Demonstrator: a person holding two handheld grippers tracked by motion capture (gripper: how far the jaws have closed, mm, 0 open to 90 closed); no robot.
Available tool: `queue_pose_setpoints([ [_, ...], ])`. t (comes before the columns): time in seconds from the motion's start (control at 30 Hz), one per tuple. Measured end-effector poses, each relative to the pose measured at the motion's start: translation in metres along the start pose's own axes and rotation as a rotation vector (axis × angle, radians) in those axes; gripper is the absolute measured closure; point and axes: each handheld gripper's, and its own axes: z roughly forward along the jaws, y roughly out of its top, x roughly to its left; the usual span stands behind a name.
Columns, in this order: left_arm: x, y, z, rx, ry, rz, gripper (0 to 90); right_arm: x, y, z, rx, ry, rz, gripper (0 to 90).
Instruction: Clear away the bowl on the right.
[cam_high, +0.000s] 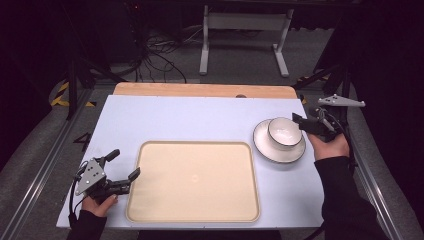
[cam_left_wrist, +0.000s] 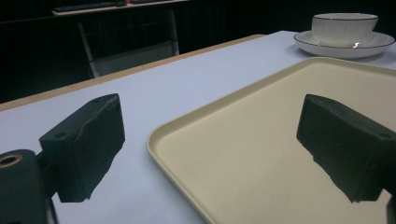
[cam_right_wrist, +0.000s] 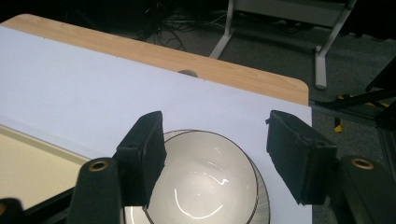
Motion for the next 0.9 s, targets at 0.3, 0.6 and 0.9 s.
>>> queue_pose_setpoints([
  [0.3,0.000,0.000,0.000,0.003,0.000,0.003,8.4,-0.006,0.007,0.009,0.080,-0.004,0.003,39.2],
  [0.6,-0.001,0.000,0.000,-0.001,0.001,0.004,8.4,-0.016,0.013,0.023,0.201,-0.008,0.040,46.9],
  [0.9,-0.001,0.000,0.000,-0.005,0.003,0.005,8.4,-0.025,0.005,0.048,0.317,-0.020,0.084,49.5],
])
